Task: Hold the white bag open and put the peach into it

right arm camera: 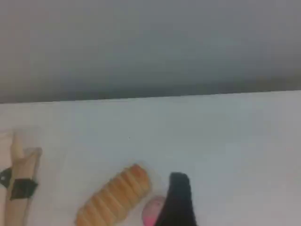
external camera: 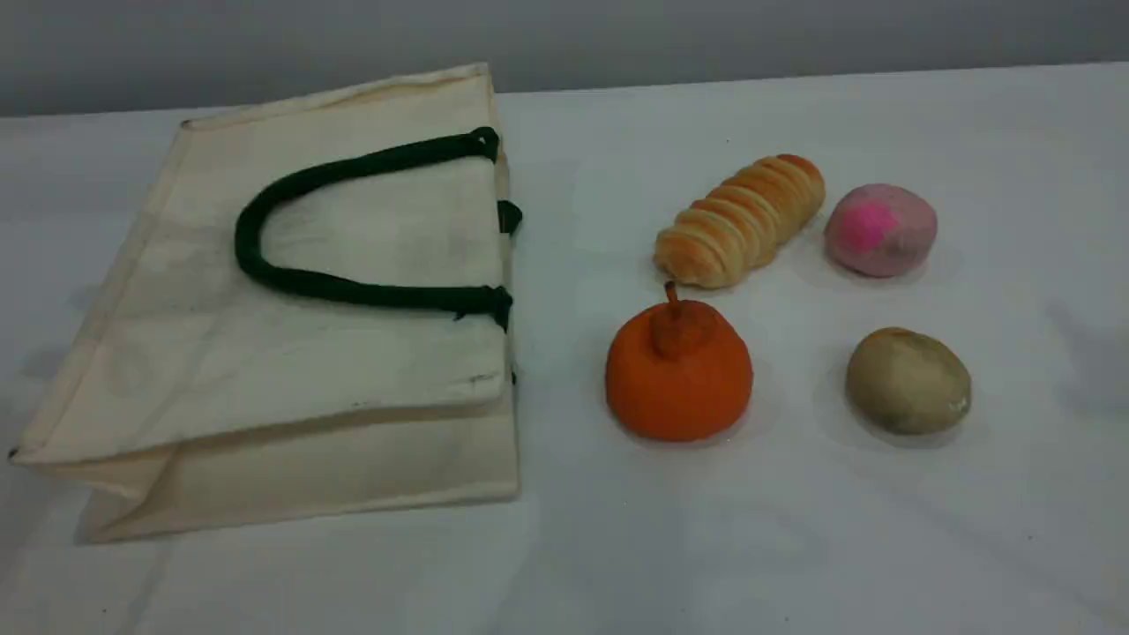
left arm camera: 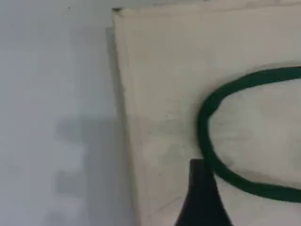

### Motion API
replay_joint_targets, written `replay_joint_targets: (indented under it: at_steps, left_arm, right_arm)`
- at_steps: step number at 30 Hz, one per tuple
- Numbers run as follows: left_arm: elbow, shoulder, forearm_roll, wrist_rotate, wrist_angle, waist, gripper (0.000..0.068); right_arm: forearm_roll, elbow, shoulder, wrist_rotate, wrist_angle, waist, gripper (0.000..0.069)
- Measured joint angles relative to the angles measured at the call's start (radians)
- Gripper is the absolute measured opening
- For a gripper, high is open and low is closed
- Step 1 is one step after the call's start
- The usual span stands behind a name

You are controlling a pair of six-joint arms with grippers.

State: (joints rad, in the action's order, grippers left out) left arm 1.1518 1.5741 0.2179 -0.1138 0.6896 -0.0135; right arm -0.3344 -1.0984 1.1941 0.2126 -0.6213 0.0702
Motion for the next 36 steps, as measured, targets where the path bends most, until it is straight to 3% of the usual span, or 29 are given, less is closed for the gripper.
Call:
replay_joint_targets:
  at_steps: [13,24,36]
  left_arm:
    - [0.015,0.278,0.053,-0.008,-0.096,-0.002,0.0451]
    - [0.064,0.384,0.052,0.000,-0.145,-0.117,0.0451]
    - [0.088,0.428,0.044,0.050,-0.126,-0.122,0.0451]
  right_arm:
    - [0.000,-0.010,0.097,0.004,0.021,0.000,0.0556]
    - [0.000,-0.010,0.106,0.009,0.029,0.000,0.0556]
    - [0.003,-0.010,0.106,0.021,0.027,0.000,0.0556]
